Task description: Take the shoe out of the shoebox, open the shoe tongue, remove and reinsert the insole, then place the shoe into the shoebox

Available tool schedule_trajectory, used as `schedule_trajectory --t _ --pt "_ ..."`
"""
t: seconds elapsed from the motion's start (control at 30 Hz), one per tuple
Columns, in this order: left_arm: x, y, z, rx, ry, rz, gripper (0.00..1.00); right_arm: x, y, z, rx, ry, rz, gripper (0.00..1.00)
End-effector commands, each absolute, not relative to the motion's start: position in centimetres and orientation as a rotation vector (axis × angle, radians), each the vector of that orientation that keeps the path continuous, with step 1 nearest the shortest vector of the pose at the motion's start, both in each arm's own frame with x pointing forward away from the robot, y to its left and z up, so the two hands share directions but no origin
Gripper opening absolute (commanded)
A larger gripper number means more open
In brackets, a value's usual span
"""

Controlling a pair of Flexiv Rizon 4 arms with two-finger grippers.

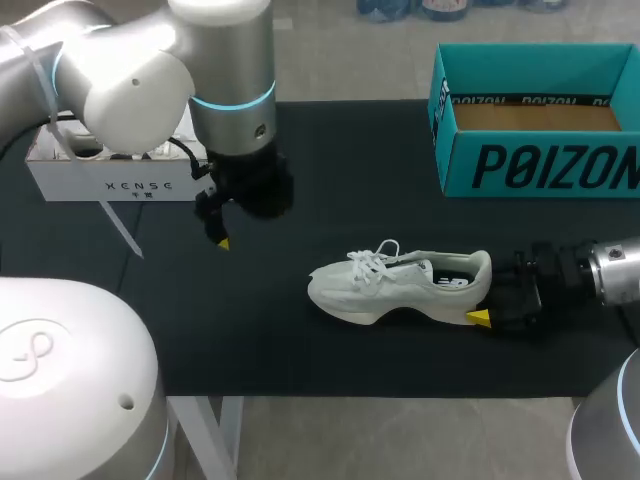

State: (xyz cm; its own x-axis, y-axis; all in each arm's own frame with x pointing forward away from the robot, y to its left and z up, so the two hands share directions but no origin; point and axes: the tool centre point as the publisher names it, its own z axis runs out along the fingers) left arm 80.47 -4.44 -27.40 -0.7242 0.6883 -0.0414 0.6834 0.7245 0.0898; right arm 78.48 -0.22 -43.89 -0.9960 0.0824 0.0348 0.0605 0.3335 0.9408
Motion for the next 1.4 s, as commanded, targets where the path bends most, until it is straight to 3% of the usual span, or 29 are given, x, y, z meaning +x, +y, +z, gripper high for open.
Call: schedule_trajectory --t 0.03,0.73,0.93,1.2,1.4 --pt "80.2 -4.5 -28.5 0.424 2.986 -0.002 1.0 78.5 0.0 -44.4 0.14 2.551 1.794 0.0" --pt "80.2 -4.5 -28.5 0.424 2.986 -0.002 1.0 78.5 0.0 -44.4 0.14 2.551 1.794 0.0" --pt "78.1 -4.8 -28.7 -0.51 2.858 -0.307 1.0 78.5 0.0 -44.4 0.14 2.551 1.794 0.0" --pt "74.8 -7.7 -29.1 -0.864 2.886 -0.492 1.0 78.5 0.0 -44.4 0.14 2.551 1.794 0.0" --pt "75.8 -9.1 -29.9 -1.099 2.936 -0.488 1.0 78.5 0.0 -44.4 0.14 2.551 1.794 0.0"
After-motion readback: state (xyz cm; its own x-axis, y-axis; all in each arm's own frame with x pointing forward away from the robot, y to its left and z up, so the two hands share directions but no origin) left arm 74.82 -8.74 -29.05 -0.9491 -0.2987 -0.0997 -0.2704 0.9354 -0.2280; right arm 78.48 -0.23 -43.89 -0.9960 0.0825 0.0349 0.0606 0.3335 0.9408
